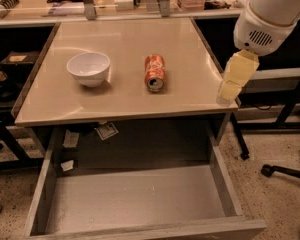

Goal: Place coke can into top drawer

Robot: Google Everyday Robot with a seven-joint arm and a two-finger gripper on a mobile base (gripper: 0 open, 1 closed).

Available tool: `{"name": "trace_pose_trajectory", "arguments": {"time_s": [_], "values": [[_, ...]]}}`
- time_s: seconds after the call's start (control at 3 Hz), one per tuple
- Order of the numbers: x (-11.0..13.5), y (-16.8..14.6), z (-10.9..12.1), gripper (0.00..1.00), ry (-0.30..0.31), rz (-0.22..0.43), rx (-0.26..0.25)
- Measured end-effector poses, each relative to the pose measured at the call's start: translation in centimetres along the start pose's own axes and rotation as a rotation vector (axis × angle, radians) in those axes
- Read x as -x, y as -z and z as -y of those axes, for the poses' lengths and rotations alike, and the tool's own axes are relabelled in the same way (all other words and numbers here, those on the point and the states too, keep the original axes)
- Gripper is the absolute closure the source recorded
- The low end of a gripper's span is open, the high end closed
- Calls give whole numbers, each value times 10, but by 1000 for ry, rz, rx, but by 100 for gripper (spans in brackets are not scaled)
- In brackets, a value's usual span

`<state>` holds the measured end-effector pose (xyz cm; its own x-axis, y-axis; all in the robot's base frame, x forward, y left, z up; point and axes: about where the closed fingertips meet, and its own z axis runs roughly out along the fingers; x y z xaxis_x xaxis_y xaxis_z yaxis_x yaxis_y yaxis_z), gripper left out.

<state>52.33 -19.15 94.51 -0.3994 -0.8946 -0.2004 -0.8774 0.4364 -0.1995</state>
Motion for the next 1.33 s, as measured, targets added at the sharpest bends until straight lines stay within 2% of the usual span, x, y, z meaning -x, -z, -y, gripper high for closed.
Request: {"name": "trace_pose_trajectory", "arguments": {"time_s": [0.33, 0.67, 1.0, 1.33], "values": [[3, -3, 2, 0, -3, 1, 3], [17, -2, -9, 0, -5, 23, -13], [50, 0, -19, 0, -22, 63, -2], [101, -5, -29, 0, -21, 74, 27]]}}
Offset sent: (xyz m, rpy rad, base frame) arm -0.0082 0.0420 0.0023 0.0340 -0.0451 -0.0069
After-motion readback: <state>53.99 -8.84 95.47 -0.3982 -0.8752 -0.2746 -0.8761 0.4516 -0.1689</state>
